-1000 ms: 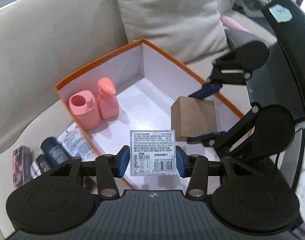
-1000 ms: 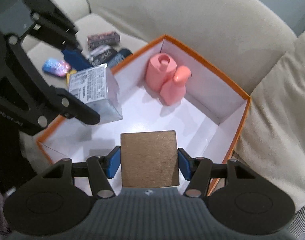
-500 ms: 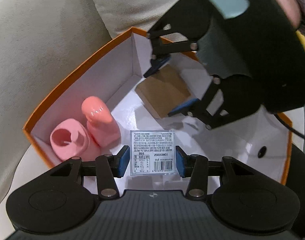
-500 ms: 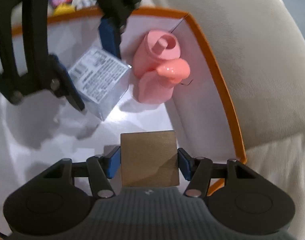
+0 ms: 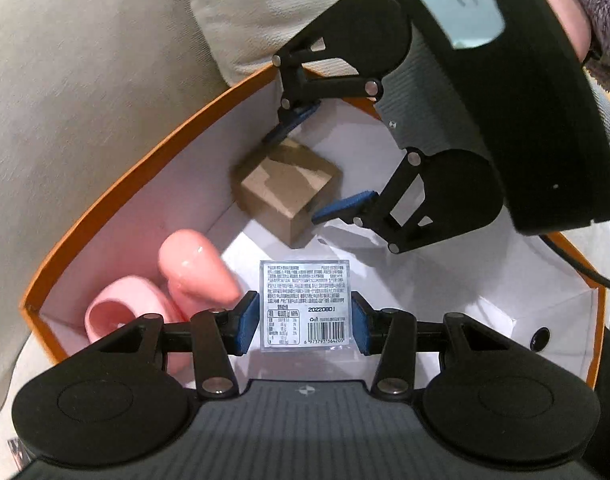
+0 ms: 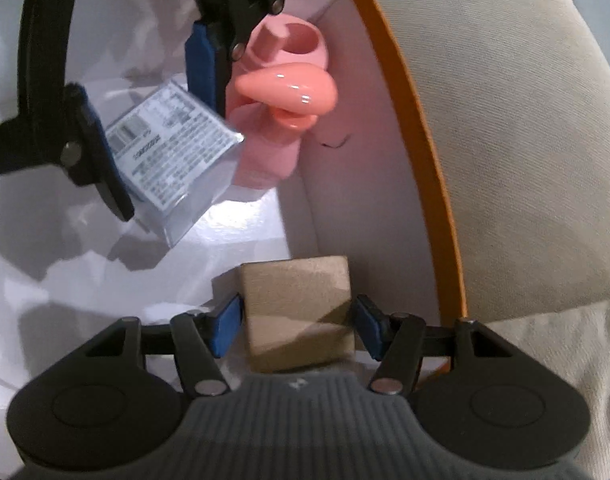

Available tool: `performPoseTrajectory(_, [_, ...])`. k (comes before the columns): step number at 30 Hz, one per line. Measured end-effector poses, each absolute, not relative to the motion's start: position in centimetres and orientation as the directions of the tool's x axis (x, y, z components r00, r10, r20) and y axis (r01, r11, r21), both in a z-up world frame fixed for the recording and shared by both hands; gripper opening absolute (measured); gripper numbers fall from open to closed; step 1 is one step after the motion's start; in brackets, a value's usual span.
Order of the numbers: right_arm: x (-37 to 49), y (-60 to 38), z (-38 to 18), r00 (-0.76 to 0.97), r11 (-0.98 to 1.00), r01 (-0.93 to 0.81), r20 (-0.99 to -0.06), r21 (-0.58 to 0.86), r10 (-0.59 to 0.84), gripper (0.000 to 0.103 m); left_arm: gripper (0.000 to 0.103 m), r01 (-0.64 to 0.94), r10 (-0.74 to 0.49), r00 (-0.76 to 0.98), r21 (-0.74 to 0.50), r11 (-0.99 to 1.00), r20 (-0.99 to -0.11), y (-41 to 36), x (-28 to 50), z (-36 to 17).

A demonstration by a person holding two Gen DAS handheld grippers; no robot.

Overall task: Organize rigid objects
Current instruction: 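Release the cardboard cube with the right tool while the left tool drops the clear box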

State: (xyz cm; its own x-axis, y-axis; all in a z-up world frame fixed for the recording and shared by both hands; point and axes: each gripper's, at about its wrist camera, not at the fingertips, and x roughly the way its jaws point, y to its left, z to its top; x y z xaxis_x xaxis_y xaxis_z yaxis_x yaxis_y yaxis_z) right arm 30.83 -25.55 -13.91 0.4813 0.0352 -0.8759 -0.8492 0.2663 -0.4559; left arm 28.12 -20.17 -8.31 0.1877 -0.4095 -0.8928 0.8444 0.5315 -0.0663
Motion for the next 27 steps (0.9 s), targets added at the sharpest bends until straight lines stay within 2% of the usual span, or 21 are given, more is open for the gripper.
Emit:
performPoseTrajectory(2, [31.2,-26.5,-13.8,0.493,0.269,-0.842,-0.869,-0.467,0.037,0.06,0.053,0.854,-0.408,0.193,-0.051,0.517,-0.893,-20.6,27.8,-8.4])
performPoseTrajectory(4, [30.4,-27.3,-13.7,0.496,0.28,-0.839,-0.868,-0.467,0.039,0.047,0.053,0.864,-0.401,0.2,-0.031,0.502,-0.894,-21.0,27.5,-8.5])
performPoseTrajectory(5, [30.0,-27.5,-13.8,0.507,0.275,-0.834,-0.861,-0.478,0.041,0.045,0.053,0.869,-0.396,0.207,-0.018,0.495,-0.895,-21.2,27.4,-8.5])
performPoseTrajectory(7, [29.6,-27.5,-14.3,0.521,0.262,-0.828,-0.853,-0.496,0.03,0.034,0.053,0.879,-0.388,0.225,0.015,0.476,-0.894,-21.5,27.0,-8.6])
performPoseTrajectory(21, [28.6,-27.8,-12.9,0.527,0.368,-0.804,-0.846,-0.466,0.078,0.034,0.054,0.929,-0.351,0.352,0.278,0.246,-0.868,-23.3,24.4,-10.4])
performPoseTrajectory(27, [28.2,-27.8,-12.7,0.511,0.361,-0.817,-0.854,-0.45,0.092,0.034,0.063,0.906,-0.295,0.413,0.355,0.231,-0.862,-23.8,23.5,-11.0])
